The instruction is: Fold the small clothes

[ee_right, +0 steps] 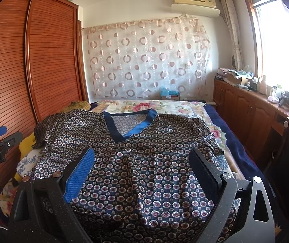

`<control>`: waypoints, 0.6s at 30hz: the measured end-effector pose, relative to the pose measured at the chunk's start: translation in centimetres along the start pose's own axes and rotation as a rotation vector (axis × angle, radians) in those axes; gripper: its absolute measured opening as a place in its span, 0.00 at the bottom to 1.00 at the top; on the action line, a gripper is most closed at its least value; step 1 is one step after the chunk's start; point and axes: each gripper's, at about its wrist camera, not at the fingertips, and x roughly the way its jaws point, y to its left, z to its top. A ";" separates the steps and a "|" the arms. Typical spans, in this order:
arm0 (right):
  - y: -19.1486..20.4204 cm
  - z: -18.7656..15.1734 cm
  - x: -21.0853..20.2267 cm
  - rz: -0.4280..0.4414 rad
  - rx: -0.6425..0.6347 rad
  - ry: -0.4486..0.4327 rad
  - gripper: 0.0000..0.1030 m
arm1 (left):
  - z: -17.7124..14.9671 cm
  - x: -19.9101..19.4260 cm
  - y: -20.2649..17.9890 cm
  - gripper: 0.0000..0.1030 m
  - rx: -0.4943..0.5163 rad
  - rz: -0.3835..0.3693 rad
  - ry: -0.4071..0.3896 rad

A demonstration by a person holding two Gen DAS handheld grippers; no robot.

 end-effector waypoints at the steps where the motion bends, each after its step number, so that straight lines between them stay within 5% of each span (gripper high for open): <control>1: 0.0 0.0 0.0 0.000 0.000 0.000 0.94 | 0.0 0.0 0.0 1.00 0.000 0.000 0.000; 18: 0.3 0.5 -0.1 0.004 -0.002 -0.003 0.94 | -0.1 0.2 0.0 1.00 0.001 0.002 0.002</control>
